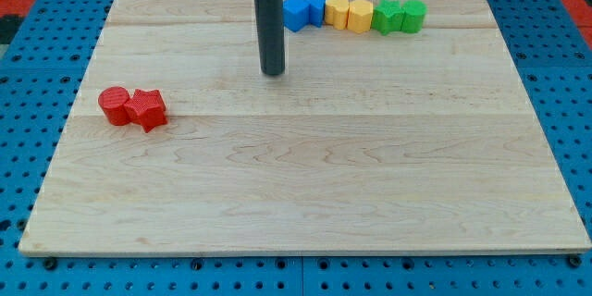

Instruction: Separate the red circle from the red star

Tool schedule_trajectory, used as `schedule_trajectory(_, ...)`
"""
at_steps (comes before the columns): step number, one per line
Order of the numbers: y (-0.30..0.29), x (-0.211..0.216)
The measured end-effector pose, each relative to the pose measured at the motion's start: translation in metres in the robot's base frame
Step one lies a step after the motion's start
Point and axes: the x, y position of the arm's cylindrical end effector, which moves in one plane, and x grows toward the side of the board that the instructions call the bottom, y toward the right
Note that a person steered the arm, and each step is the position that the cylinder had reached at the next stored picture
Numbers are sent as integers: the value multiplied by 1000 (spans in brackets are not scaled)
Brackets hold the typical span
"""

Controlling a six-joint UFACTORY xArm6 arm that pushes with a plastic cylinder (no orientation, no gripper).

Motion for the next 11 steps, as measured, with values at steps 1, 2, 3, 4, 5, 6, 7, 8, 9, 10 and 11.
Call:
schedule_trajectory(1, 0, 11)
schedule_trajectory(2, -17, 27)
schedule_trajectory(3, -61, 61)
schedule_trajectory(4, -65, 61)
schedule_trajectory(5, -119, 70)
schedule_trajectory(6, -123, 70)
schedule_trajectory(7, -182, 78)
schedule_trajectory(8, -189, 78)
schedule_trajectory(9, -189, 72)
schedule_trajectory(10, -189, 27)
schedule_trajectory(11, -189, 16)
